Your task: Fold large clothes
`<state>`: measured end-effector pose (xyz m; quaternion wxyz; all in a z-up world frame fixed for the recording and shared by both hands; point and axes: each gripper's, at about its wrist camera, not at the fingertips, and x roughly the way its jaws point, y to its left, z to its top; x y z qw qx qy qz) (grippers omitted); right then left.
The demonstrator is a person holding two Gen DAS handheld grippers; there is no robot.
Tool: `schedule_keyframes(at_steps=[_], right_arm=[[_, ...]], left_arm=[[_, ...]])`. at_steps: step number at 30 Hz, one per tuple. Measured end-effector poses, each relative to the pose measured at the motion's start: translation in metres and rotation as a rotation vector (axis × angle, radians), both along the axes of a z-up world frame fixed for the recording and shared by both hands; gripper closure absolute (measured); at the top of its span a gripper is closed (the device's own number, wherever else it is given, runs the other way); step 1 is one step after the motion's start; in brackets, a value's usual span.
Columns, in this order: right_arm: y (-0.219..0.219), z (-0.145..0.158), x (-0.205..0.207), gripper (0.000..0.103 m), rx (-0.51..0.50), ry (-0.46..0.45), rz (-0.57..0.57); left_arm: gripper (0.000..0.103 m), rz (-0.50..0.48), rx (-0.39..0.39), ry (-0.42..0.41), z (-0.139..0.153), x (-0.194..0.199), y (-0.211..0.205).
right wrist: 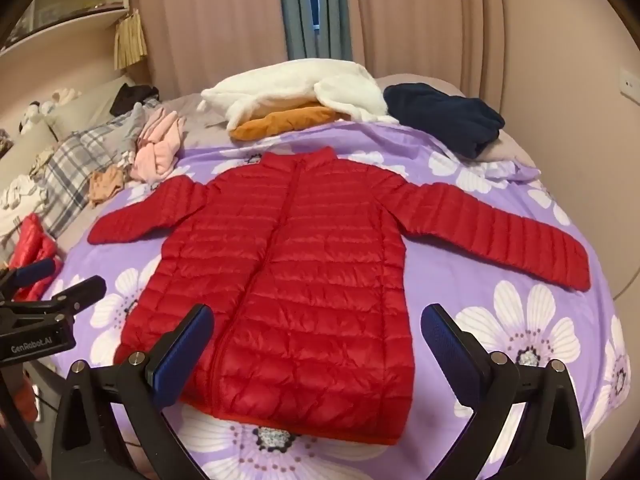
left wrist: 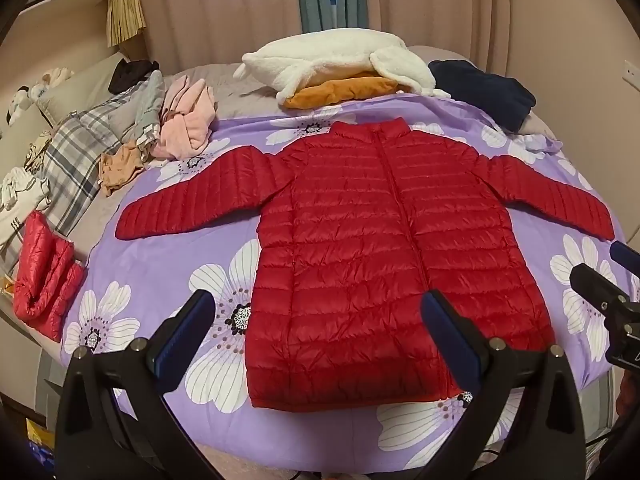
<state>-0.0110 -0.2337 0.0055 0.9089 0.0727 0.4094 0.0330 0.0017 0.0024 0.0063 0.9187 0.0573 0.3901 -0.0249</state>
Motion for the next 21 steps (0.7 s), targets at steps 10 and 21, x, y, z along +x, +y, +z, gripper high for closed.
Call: schedule_keyframes(at_steps=[10, 21], right_arm=[[0.002, 0.001, -0.001, 0.001, 0.005, 0.002, 0.0], [0.002, -0.002, -0.001, 0.001, 0.002, 0.008, 0.002]], left_arm=[[0.0, 0.0, -0.002, 0.0, 0.006, 0.002, -0.007], [0.0, -0.003, 0.002, 0.004, -0.001, 0.0, -0.01]])
